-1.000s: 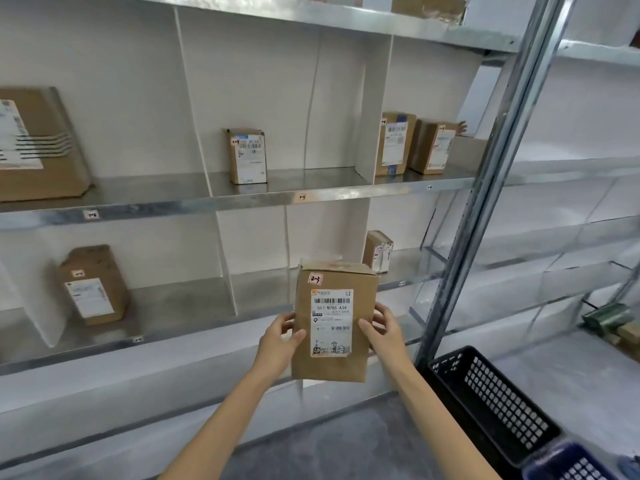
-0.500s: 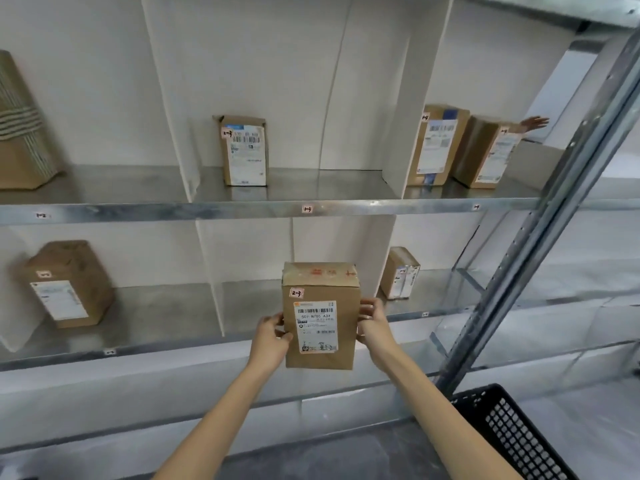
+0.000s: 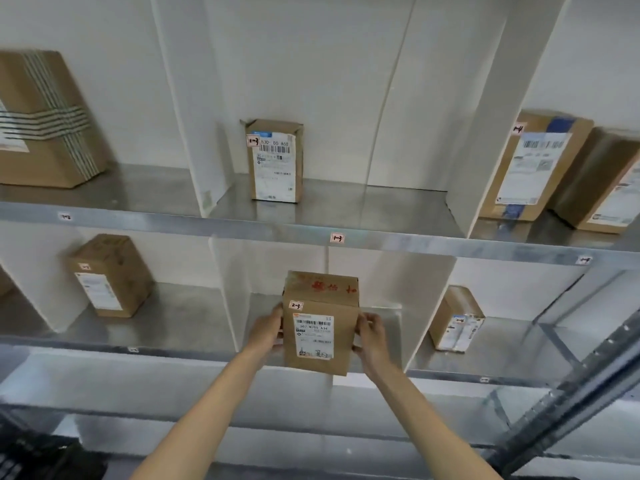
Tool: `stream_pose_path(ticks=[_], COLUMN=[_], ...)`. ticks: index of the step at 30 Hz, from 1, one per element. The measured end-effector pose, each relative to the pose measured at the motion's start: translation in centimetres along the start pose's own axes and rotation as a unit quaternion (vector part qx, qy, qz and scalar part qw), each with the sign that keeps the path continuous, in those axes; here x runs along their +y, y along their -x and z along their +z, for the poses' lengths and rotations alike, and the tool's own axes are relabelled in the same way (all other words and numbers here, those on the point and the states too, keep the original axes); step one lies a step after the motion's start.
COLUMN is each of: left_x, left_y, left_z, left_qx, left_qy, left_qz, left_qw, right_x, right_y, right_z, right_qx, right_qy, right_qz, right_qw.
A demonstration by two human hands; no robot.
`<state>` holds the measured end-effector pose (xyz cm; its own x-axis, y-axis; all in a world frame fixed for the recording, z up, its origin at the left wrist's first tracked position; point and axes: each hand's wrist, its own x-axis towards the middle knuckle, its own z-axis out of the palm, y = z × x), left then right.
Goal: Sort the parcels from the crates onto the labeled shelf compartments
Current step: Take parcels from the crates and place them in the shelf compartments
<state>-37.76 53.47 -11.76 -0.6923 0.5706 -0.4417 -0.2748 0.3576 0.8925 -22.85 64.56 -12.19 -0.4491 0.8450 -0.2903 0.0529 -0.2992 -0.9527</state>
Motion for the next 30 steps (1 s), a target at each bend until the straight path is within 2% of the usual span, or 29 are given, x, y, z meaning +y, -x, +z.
stream_pose_path(ticks=[5, 11, 18, 27, 30], left_x=[0.9, 0.4, 0.5, 0.5, 0.7], left_y=[-4.1, -7.1, -9.4, -11.0, -11.3], left_z=[0.4, 1.0, 0.1, -0.7, -1.6], left_qx=[-0.011, 0.008, 0.041, 0.03, 0.026], left_qy=[0.019, 0.115, 0.116, 0.114, 0.099], left_qz=[-0.053, -0.076, -0.084, -0.111, -0.119], left_qw=[0.998, 0.99, 0.989, 0.987, 0.988], right_x=[-0.3, -0.2, 1.6, 2.8, 3.6], right_y=[-4.3, -6.9, -8.8, -9.5, -9.8], right_z=[0.4, 1.5, 3.5, 4.6, 5.2], right_qx=[-0.012, -0.09, -0.12, -0.206, -0.226], right_qy=[0.07, 0.053, 0.07, 0.051, 0.068], right_qz=[0.007, 0.073, 0.1, 0.231, 0.248], right_qw=[0.997, 0.992, 0.985, 0.949, 0.939])
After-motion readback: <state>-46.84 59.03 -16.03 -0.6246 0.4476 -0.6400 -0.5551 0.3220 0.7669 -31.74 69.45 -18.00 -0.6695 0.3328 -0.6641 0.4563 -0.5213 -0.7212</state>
